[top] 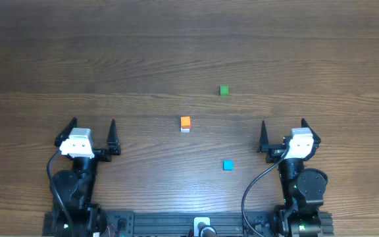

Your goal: Stack Cubes

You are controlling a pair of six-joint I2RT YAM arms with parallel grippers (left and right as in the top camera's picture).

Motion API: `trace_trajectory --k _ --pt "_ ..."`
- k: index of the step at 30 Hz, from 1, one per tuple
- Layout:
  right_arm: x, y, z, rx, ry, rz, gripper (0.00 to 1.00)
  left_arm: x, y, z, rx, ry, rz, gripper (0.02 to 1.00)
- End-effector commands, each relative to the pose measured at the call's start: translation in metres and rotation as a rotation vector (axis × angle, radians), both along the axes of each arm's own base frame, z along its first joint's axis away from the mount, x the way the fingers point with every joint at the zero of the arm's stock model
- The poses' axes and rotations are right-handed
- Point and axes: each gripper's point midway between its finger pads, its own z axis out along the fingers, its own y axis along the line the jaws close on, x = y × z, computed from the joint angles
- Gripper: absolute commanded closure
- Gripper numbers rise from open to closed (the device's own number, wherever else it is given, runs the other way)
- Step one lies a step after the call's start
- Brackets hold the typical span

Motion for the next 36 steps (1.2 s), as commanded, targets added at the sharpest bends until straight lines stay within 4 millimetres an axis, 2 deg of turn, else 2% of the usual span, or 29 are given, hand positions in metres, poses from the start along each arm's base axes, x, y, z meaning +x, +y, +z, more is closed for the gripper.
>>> trace_trajectory --k 1,5,7,9,12,17,21,24,27,29,33,36 --pt "0.0 -0.001 -0.002 0.0 -0.002 -0.002 0.007 0.0 -0.001 -0.001 0.01 -0.002 -0.01 0.018" --pt "0.0 -0.001 -0.002 0.0 -0.003 -0.001 0.007 0.0 -0.001 -0.001 0.01 -0.002 -0.01 0.018" --pt "0.0 0.006 0.007 0.005 -0.037 0.038 0.009 0.0 -0.001 -0.001 0.01 -0.002 -0.01 0.018" --pt "0.0 0.016 0.021 0.055 -0.09 0.094 0.007 0.0 -0.001 -0.001 0.01 -0.002 -0.01 0.018" --pt "-0.002 0.017 0.041 0.158 -0.141 0.1 0.007 0.0 -0.001 -0.001 0.01 -0.002 -0.01 0.018" --pt "-0.012 0.024 0.085 0.174 -0.202 0.142 0.007 0.0 -0.001 -0.001 0.01 -0.002 -0.01 0.018" --pt "-0.018 0.032 0.125 0.163 -0.163 0.18 0.007 0.0 -0.001 -0.001 0.01 -0.002 -0.01 0.02" --pt "-0.014 0.038 0.147 0.129 -0.089 0.199 0.007 0.0 -0.001 -0.001 0.01 -0.002 -0.01 0.018" --pt "-0.001 0.046 0.167 0.118 0.017 0.222 0.009 0.0 -0.001 -0.001 0.01 -0.002 -0.01 0.018" --pt "0.027 0.06 0.177 0.116 0.179 0.248 0.007 0.0 -0.001 -0.001 0.01 -0.002 -0.01 0.018" --pt "0.062 0.079 0.168 0.134 0.39 0.262 0.007 0.0 -0.001 -0.001 0.01 -0.002 -0.01 0.018" --pt "0.09 0.089 0.147 0.15 0.548 0.209 0.007 0.0 -0.001 -0.001 0.01 -0.002 -0.01 0.02"
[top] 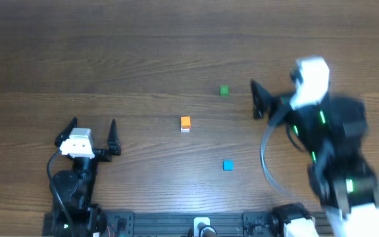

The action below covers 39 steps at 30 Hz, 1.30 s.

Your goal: Stack Cubes

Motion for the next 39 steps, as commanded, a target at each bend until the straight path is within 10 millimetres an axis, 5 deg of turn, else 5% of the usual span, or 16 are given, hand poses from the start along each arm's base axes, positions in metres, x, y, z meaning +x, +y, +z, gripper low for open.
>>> trace_trajectory --k 1,5,7,19,24,39 --pt "0.044 0.02 -0.028 -0.011 0.227 -0.038 0.009 0.0 0.0 -0.001 0.01 -0.002 -0.004 0.018" --pt "0.073 0.036 -0.072 -0.072 0.409 -0.067 0.007 0.0 0.0 -0.001 0.01 -0.002 -0.004 0.018" --pt "0.087 0.043 -0.119 -0.102 0.571 -0.129 0.009 0.0 0.0 -0.001 0.01 -0.002 -0.004 0.018" --pt "0.096 0.055 -0.284 -0.167 0.963 -0.257 0.009 0.0 0.0 -0.001 0.01 -0.002 -0.004 0.018" --pt "0.102 0.058 -0.301 -0.17 0.963 -0.254 0.007 0.0 0.0 -0.001 0.01 -0.002 -0.004 0.018" --pt "0.111 0.057 -0.302 -0.26 0.901 -0.196 0.007 0.0 0.0 -0.001 0.01 -0.002 -0.004 0.018"
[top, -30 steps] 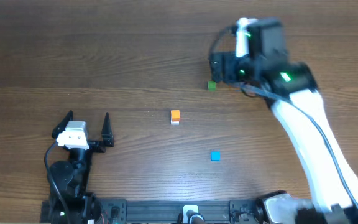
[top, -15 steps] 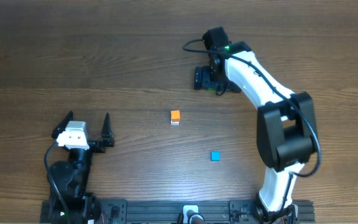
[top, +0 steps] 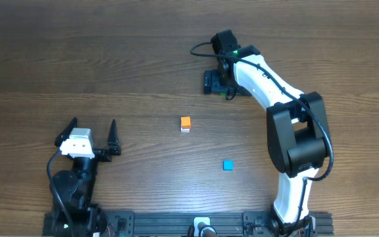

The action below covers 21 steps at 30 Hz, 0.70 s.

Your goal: Stack Cubes

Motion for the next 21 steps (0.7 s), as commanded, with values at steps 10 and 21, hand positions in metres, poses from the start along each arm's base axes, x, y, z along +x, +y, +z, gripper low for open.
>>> trace_trajectory --k 10,21 --pt "0.002 0.002 -0.005 -0.046 -0.001 0.08 0.134 0.0 0.0 -0.001 0.01 -0.002 -0.004 0.018" --pt "0.005 0.004 -0.016 -0.042 0.004 0.08 0.301 0.0 0.0 -0.001 0.01 -0.002 -0.004 0.018"
